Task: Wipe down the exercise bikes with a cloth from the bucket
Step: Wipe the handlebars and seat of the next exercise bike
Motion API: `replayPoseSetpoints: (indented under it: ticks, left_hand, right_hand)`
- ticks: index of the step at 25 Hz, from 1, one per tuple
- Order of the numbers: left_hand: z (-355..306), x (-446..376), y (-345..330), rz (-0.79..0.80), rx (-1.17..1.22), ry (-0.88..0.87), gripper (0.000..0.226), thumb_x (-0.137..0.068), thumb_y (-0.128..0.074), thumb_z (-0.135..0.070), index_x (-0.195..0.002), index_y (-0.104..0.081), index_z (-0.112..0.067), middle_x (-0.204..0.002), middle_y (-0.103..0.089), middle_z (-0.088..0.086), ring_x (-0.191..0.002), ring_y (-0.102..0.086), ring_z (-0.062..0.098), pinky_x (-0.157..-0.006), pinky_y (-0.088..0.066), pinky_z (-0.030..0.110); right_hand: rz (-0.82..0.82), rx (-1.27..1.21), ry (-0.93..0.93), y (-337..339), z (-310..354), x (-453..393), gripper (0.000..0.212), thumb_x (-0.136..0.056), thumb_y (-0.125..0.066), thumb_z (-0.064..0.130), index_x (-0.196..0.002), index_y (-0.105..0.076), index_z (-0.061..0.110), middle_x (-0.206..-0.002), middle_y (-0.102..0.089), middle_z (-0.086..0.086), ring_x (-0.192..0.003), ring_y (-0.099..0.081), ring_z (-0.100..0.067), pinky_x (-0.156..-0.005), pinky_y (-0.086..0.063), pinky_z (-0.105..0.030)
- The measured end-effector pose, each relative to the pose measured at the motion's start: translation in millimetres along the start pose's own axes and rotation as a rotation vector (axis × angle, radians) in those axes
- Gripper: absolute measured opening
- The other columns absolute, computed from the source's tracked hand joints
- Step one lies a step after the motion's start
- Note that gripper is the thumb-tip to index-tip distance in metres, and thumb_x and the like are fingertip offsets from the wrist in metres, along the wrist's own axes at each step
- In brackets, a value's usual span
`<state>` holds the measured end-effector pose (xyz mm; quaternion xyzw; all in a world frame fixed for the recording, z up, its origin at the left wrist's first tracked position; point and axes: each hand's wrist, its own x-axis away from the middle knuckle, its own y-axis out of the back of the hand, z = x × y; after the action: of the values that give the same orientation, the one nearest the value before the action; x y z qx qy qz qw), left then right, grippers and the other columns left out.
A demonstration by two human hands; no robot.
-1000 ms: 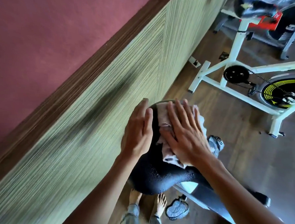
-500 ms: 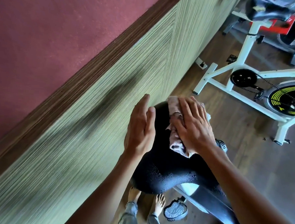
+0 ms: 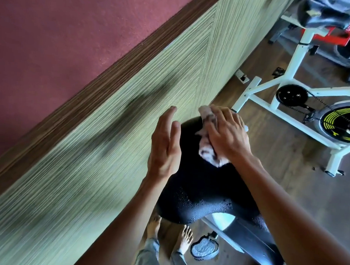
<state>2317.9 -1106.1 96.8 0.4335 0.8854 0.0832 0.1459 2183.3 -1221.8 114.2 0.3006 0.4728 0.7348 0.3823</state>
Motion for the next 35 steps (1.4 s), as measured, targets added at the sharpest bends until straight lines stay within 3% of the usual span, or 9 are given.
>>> replayPoseSetpoints:
  ticks: [3, 7, 12, 15, 18, 24, 29, 31, 35]
  left_hand:
    - [0.8, 3.0, 3.4, -0.063, 0.053, -0.006, 0.065, -0.106, -0.027, -0.049, -0.143, -0.05, -0.001, -0.147, -0.054, 0.008, -0.139, -0.048, 0.01, -0.116, -0.035, 0.026]
    - [-2.2, 1.2, 22.0, -0.052, 0.215, 0.141, 0.058, -0.105, -0.026, -0.046, -0.136, -0.059, -0.01, -0.138, -0.062, 0.001, -0.131, -0.055, 0.009, -0.113, -0.039, 0.028]
    - [2.9, -3.3, 70.2, 0.123, 0.147, 0.248, 0.07, -0.097, -0.02, -0.064, -0.127, -0.068, -0.024, -0.129, -0.067, -0.005, -0.122, -0.06, 0.007, -0.102, -0.045, 0.018]
    - [5.5, -12.2, 82.8, 0.146, 0.118, 0.197, 0.067, -0.101, -0.02, -0.056, -0.124, -0.071, -0.018, -0.123, -0.071, -0.005, -0.113, -0.065, 0.009, -0.099, -0.051, 0.03]
    - [2.7, -13.9, 81.4, 0.225, 0.075, 0.175, 0.071, -0.1, -0.02, -0.059, -0.123, -0.071, -0.015, -0.122, -0.071, -0.006, -0.111, -0.065, 0.004, -0.101, -0.05, 0.033]
    - [3.7, -3.3, 86.9, 0.291, 0.118, 0.167, 0.074, -0.097, -0.021, -0.062, -0.122, -0.072, -0.015, -0.122, -0.071, -0.004, -0.114, -0.064, 0.006, -0.102, -0.048, 0.029]
    - [3.3, -5.1, 87.4, 0.262, 0.121, 0.169, 0.072, -0.098, -0.018, -0.058, -0.123, -0.072, -0.018, -0.123, -0.072, -0.001, -0.114, -0.066, 0.007, -0.099, -0.051, 0.029]
    - [2.9, 4.8, 83.7, 0.31, 0.103, 0.16, 0.071, -0.098, -0.019, -0.06, -0.123, -0.071, -0.02, -0.124, -0.071, -0.006, -0.116, -0.064, 0.004, -0.102, -0.048, 0.028]
    - [6.4, 23.0, 75.7, 0.402, 0.127, 0.157, 0.064, -0.103, -0.02, -0.056, -0.134, -0.065, -0.023, -0.138, -0.063, -0.01, -0.129, -0.054, 0.001, -0.111, -0.039, 0.024]
  right_hand:
    - [0.029, 0.105, 0.111, -9.6, 39.6, -22.1, 0.049, -0.099, -0.031, 0.047, -0.129, -0.061, 0.023, -0.135, -0.06, -0.002, -0.13, -0.047, -0.022, -0.114, -0.026, -0.036]
    - [0.064, 0.055, 0.459, -7.9, 13.6, 45.3, 0.059, -0.103, -0.028, 0.046, -0.157, -0.032, 0.023, -0.163, -0.031, 0.003, -0.153, -0.018, -0.016, -0.127, -0.007, -0.036]
    - [-0.02, 0.09, 0.097, -14.3, 33.6, 4.4, 0.065, -0.093, -0.017, 0.052, -0.145, -0.048, 0.028, -0.15, -0.047, 0.001, -0.145, -0.031, -0.02, -0.124, -0.013, -0.041]
    - [0.054, 0.165, 0.389, -35.8, 94.4, 35.3, 0.056, -0.094, -0.026, 0.05, -0.131, -0.062, 0.027, -0.14, -0.058, 0.004, -0.14, -0.039, -0.02, -0.122, -0.019, -0.04]
    - [0.086, 0.126, 0.555, -36.3, 82.4, 111.9, 0.055, -0.101, -0.038, 0.043, -0.151, -0.045, 0.023, -0.159, -0.04, 0.003, -0.153, -0.023, -0.02, -0.127, -0.016, -0.04]
    - [-0.168, 0.091, -0.087, -35.5, 63.2, 86.1, 0.062, -0.102, -0.022, 0.046, -0.161, -0.021, 0.027, -0.168, -0.019, 0.001, -0.157, -0.005, -0.017, -0.128, 0.002, -0.036]
    - [-0.099, 0.214, 0.411, -72.2, 115.0, 148.1, 0.062, -0.094, -0.045, 0.039, -0.152, -0.044, 0.02, -0.162, -0.035, -0.001, -0.155, -0.02, -0.024, -0.127, -0.014, -0.043]
    - [-0.163, 0.238, 0.408, -69.9, 79.0, 177.8, 0.058, -0.101, -0.039, 0.041, -0.154, -0.041, 0.019, -0.163, -0.033, -0.003, -0.154, -0.022, -0.025, -0.126, -0.018, -0.046]
    - [-0.399, 0.116, -0.164, -49.1, 47.0, 144.3, 0.058, -0.105, -0.024, 0.047, -0.154, -0.041, 0.021, -0.163, -0.034, -0.006, -0.153, -0.023, -0.028, -0.126, -0.014, -0.051]
